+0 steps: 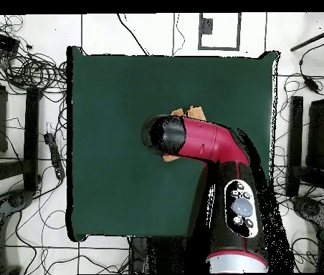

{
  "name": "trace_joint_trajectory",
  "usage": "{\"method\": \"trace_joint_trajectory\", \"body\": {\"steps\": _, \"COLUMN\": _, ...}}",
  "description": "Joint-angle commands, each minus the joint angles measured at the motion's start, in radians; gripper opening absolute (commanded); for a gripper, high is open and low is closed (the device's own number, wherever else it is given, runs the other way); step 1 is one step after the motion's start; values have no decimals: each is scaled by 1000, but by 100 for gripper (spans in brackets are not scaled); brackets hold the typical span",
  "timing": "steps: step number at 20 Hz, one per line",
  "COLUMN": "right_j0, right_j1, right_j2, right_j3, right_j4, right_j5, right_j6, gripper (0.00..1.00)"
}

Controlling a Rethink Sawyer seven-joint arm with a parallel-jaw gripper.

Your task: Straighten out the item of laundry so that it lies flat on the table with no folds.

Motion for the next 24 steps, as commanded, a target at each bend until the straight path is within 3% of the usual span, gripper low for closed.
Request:
{"method": "trace_joint_trajectory", "body": {"steps": 1, "right_j0": -19, "right_j1": 75, "right_j2": 151, "right_j3": -67, "right_j4": -37, "right_j5": 133, "right_j6": -55, "gripper": 100}}
{"method": "trace_joint_trajectory", "body": {"steps": 14, "right_j0": -12, "right_j1": 154, "right_j2": 143, "right_j3": -230, "right_j4": -48, "right_j5": 203, "right_j6": -49, "gripper": 100}}
{"method": "trace_joint_trajectory", "body": {"steps": 24, "right_j0": -26, "right_j1": 165, "right_j2": 148, "right_j3": -267, "right_j4": -11, "right_j5": 210, "right_j6": -7, "gripper": 100}}
